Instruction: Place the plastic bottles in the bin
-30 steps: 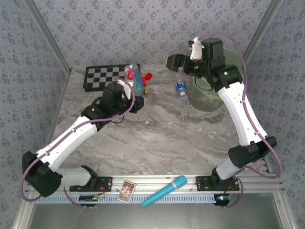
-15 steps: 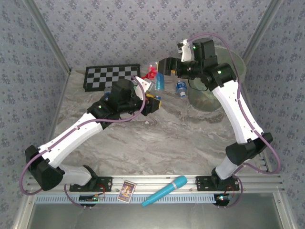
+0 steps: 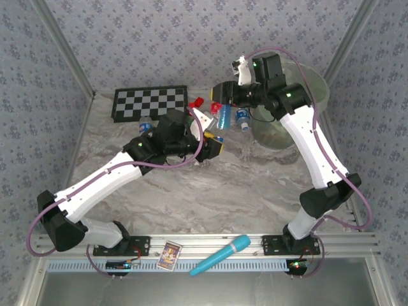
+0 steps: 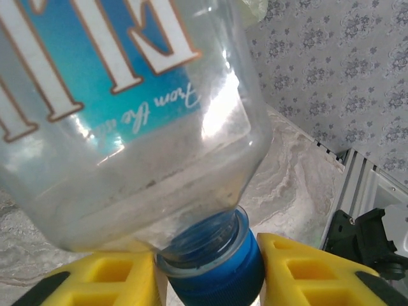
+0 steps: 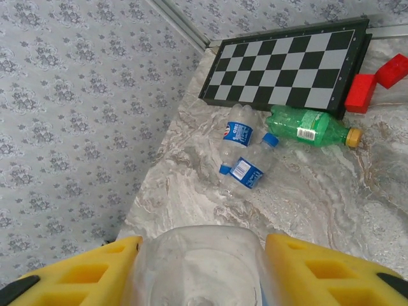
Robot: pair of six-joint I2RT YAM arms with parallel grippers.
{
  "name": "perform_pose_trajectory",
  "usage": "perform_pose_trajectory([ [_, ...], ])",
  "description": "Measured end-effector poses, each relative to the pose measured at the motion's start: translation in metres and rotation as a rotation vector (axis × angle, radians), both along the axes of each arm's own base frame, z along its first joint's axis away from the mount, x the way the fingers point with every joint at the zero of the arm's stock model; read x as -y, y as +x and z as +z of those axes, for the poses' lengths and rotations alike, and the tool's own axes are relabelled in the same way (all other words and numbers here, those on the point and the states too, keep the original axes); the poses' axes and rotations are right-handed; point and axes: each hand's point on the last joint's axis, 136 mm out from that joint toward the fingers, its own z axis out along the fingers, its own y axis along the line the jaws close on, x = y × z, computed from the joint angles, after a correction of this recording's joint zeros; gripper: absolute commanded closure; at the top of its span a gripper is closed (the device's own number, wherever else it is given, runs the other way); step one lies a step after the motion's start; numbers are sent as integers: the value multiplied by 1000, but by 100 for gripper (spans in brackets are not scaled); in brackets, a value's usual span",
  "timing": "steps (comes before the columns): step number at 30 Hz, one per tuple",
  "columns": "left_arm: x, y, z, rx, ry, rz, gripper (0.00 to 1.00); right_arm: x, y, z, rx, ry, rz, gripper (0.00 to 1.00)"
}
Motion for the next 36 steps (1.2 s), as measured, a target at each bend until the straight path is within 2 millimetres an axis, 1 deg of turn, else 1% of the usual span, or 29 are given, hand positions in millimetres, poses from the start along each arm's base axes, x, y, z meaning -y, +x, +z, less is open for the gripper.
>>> perform_pose_trajectory([
  [1, 0, 1, 0, 2, 1, 4, 45, 1, 0, 0, -2, 2, -4, 52],
  [3, -1, 2, -1, 3, 6, 13, 43, 2, 1, 2, 0, 7, -8, 54],
  [4, -2, 3, -2, 4, 11, 18, 40, 4, 1, 3, 0, 10, -14, 53],
  [5, -3, 4, -2, 6, 13, 24, 30, 7, 1, 4, -1, 15, -23, 54],
  [7, -5, 6, -2, 8, 17, 42, 9, 16, 2, 6, 0, 24, -50, 54],
  [8, -6, 7, -2, 10, 20, 51, 3, 23, 3, 7, 1, 28, -68, 54],
  [9, -7, 8, -1, 14, 20, 59, 1, 30, 5, 8, 2, 31, -86, 54],
  [12, -13, 10, 4, 29, 17, 91, 0, 57, 10, 16, 16, 39, -166, 54],
  [14, -19, 11, 11, 44, 6, 112, 0, 81, 16, 23, 36, 41, -233, 55],
  [17, -31, 13, 17, 55, -9, 150, 0, 126, 23, 34, 76, 23, -365, 56],
  [19, -39, 15, 16, 56, -15, 178, 0, 158, 25, 37, 103, -23, -466, 54],
  [21, -44, 18, 14, 50, -18, 199, 0, 181, 23, 37, 126, -84, -537, 52],
  [23, -49, 22, 10, 39, -13, 220, 0, 199, 22, 42, 158, -153, -587, 53],
  [25, -51, 24, 7, 31, -10, 234, 0, 217, 20, 50, 194, -219, -637, 53],
  [28, -53, 26, 7, 28, -13, 243, 0, 244, 19, 64, 253, -303, -717, 52],
  [30, -53, 27, 7, 26, -13, 245, 0, 258, 19, 70, 280, -355, -760, 52],
  [33, -53, 27, 7, 26, -15, 246, 0, 276, 26, 71, 294, -426, -812, 52],
  [36, -53, 27, 7, 26, -19, 247, 0, 291, 42, 62, 278, -485, -849, 52],
])
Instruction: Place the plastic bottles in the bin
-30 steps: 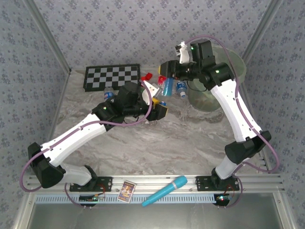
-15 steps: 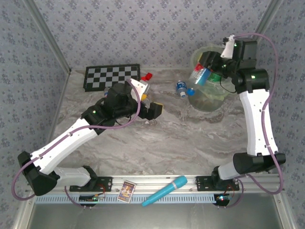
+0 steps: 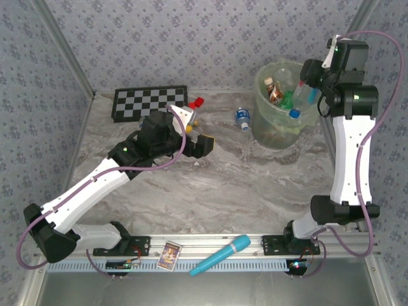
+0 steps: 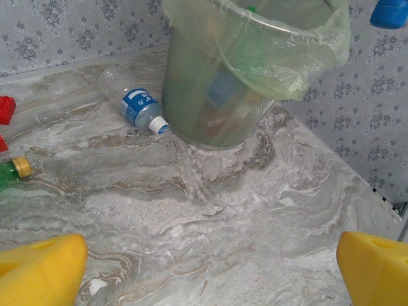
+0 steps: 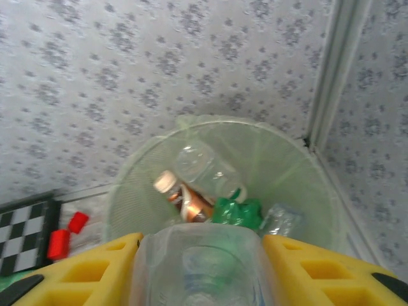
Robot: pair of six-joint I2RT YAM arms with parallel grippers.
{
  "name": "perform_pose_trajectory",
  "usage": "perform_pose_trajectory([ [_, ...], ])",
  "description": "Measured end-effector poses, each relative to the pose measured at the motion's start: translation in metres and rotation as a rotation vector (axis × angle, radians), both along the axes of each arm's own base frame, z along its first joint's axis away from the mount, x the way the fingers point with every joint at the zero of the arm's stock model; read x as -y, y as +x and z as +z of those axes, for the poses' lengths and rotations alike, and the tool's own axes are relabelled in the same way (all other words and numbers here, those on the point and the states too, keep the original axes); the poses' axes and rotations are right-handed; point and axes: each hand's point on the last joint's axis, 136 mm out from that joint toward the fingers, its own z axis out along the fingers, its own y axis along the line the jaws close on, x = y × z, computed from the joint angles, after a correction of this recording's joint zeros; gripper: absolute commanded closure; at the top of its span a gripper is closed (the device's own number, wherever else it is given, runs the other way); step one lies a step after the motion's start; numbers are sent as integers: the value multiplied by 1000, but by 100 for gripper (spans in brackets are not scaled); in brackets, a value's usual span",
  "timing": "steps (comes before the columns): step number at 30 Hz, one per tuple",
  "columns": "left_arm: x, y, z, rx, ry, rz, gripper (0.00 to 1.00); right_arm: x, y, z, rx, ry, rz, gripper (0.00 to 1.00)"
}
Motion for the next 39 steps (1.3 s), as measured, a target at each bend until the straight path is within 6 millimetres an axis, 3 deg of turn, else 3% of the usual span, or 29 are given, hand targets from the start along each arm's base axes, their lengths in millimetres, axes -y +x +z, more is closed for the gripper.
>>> perform_pose_trajectory([
  [8, 2, 2, -4, -13, 4, 3, 0, 37, 53, -25, -55, -18, -85, 52],
  [17, -2, 6, -5, -12, 8, 20, 0, 61, 83, -62, -127, 6, -133, 52],
  [19, -3, 7, -6, -13, 9, 24, 0, 62, 87, -69, -142, 14, -133, 45],
  [20, -4, 8, -6, -13, 9, 27, 0, 63, 89, -72, -146, 23, -134, 35],
  [21, -4, 8, -6, -13, 8, 29, 0, 64, 90, -74, -149, 24, -133, 14],
  [22, -4, 8, -6, -13, 8, 30, 0, 64, 90, -76, -153, 27, -135, 0],
  [31, -5, 17, -16, -40, 20, 52, 0, 58, 91, -77, -159, 29, -125, 0],
  [39, -8, 25, -27, -67, 39, 76, 0, 28, 84, -73, -157, 22, -68, 0],
])
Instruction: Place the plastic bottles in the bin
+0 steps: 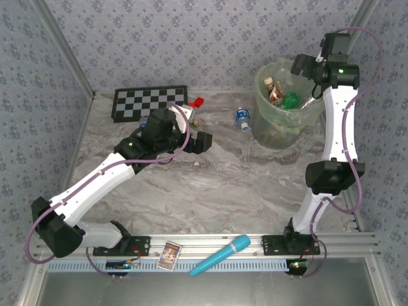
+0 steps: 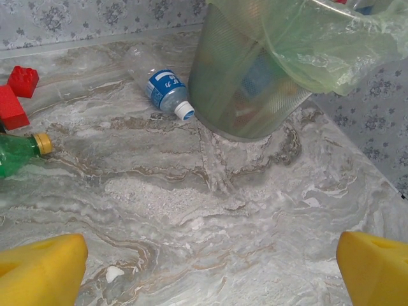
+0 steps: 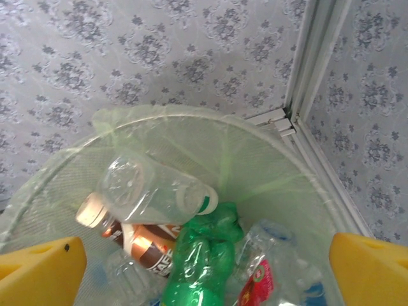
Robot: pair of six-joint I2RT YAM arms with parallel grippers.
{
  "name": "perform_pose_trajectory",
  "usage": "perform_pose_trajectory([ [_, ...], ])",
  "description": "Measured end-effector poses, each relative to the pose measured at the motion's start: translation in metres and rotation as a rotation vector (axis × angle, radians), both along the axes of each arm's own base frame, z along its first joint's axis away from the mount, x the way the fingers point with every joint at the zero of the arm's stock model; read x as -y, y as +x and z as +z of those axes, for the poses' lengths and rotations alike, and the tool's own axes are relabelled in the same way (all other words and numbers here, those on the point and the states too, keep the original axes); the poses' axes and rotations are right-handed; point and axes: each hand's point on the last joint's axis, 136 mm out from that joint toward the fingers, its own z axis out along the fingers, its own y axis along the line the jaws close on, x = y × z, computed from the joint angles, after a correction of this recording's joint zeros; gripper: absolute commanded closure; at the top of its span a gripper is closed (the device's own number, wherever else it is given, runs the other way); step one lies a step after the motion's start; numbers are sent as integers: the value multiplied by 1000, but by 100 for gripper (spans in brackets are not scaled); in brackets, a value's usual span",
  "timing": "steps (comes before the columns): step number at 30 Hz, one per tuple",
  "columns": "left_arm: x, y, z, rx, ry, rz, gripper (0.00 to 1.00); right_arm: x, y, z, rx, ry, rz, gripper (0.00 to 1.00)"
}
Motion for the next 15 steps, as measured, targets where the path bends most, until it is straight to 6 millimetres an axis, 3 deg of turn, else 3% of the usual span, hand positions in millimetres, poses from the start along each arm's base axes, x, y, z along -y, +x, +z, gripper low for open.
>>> perform_pose_trajectory([
  [8, -19, 15, -6, -30, 3, 92, 0, -51, -16, 10, 2, -89, 100, 0],
  [15, -46, 30, -33, -93, 24, 203, 0, -98, -34, 11, -5, -138, 184, 0],
])
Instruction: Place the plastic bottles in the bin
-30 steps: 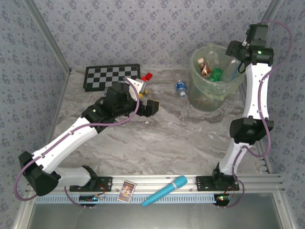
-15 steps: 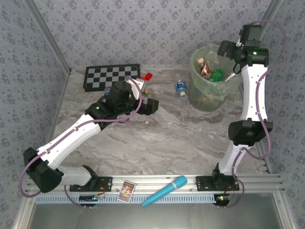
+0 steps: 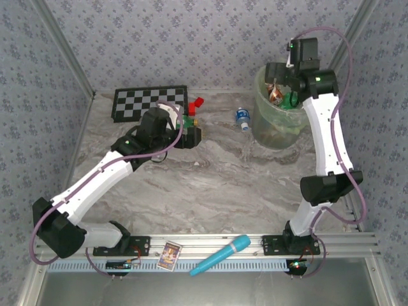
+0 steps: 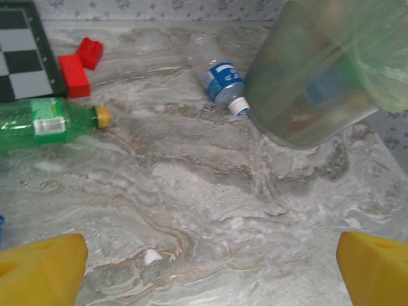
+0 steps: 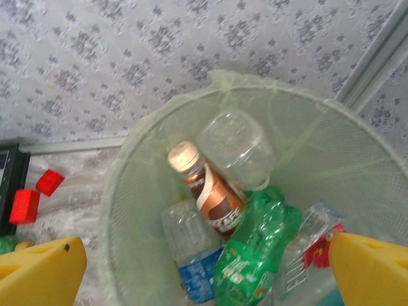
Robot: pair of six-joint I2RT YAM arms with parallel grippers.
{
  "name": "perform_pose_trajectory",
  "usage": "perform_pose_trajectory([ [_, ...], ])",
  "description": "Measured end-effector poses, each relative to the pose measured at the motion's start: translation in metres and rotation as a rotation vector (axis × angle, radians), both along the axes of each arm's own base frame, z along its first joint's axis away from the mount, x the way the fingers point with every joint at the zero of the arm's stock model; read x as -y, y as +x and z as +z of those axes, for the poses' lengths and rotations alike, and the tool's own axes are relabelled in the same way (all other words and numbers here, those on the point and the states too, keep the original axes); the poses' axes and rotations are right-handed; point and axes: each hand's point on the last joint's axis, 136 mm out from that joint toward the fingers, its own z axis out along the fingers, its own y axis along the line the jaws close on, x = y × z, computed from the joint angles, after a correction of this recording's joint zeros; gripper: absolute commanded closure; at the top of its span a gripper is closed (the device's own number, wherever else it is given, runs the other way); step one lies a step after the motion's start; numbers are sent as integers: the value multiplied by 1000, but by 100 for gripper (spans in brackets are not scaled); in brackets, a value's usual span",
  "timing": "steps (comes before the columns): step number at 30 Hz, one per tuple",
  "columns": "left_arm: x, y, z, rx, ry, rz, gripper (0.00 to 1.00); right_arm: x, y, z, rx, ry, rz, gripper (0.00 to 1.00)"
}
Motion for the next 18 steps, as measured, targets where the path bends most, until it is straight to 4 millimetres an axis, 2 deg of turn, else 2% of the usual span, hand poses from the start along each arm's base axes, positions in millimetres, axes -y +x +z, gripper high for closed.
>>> perform_pose_trajectory([
  [7, -37, 2, -51, -95, 65, 106, 0, -54, -43, -15, -39, -41, 122, 0],
  [10, -46, 3, -65, -126, 76, 138, 0, -70, -58, -16, -40, -49, 170, 0],
  [18, -69, 14, -90, -191, 92, 243, 0, -74, -80, -33, -60, -51, 205, 0],
])
